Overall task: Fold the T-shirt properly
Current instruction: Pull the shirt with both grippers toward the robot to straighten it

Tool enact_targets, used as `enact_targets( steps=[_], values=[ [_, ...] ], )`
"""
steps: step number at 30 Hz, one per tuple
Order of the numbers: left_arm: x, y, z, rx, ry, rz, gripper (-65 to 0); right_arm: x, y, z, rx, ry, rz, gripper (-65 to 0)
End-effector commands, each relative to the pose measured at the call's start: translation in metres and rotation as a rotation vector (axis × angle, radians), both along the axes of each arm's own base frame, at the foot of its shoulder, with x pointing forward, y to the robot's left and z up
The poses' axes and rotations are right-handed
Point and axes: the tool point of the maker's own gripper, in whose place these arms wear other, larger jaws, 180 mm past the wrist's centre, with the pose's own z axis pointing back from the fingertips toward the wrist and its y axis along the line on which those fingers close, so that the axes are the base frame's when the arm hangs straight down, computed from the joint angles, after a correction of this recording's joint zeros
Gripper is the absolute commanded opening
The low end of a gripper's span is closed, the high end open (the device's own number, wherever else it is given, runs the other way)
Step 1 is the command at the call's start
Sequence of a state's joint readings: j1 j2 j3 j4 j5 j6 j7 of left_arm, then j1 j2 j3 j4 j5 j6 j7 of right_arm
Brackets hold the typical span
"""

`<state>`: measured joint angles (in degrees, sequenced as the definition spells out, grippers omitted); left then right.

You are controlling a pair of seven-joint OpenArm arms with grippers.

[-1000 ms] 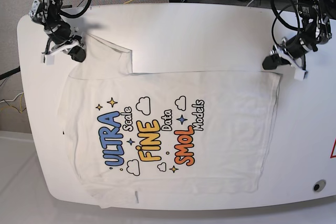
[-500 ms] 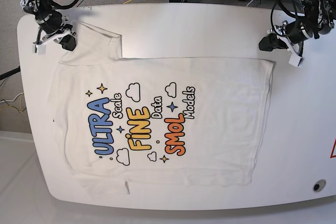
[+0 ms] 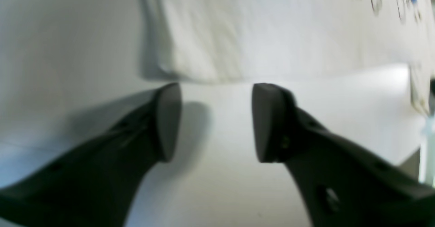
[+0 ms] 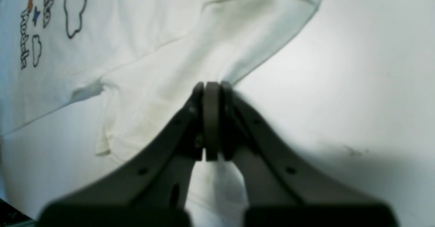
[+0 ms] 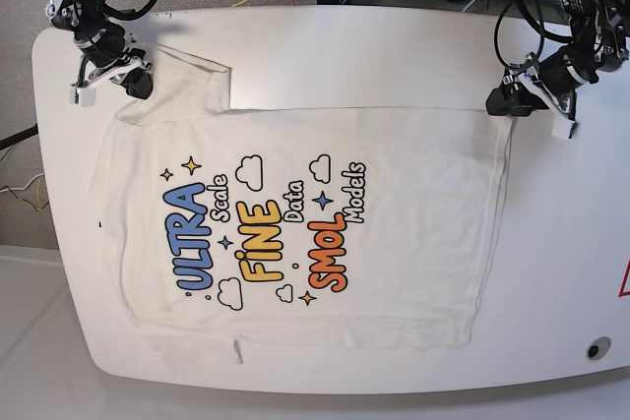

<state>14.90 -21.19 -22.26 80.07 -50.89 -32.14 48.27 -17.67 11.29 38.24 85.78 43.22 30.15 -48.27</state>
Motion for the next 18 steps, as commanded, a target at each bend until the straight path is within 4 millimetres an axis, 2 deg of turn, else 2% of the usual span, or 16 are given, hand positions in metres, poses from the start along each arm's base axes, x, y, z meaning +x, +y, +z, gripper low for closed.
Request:
enact_targets(
  steps=[1,9,18],
  values=[
    [0.008,0.01,0.007,0.022,-0.029,0.005,-29.2,0.004,-0.007,0.009,-0.022,-0.028,0.004,-65.0],
    [0.023,0.02,0.019,0.02,-0.082,0.026,-29.9,0.004,-0.007,0.009,-0.021,-0.028,0.004,-65.0],
    [0.021,0.031,0.017,-0.048,-0.088,0.08,-28.4,0.001,-0.01,0.007,-0.026,-0.015,-0.001,-65.0]
  ],
)
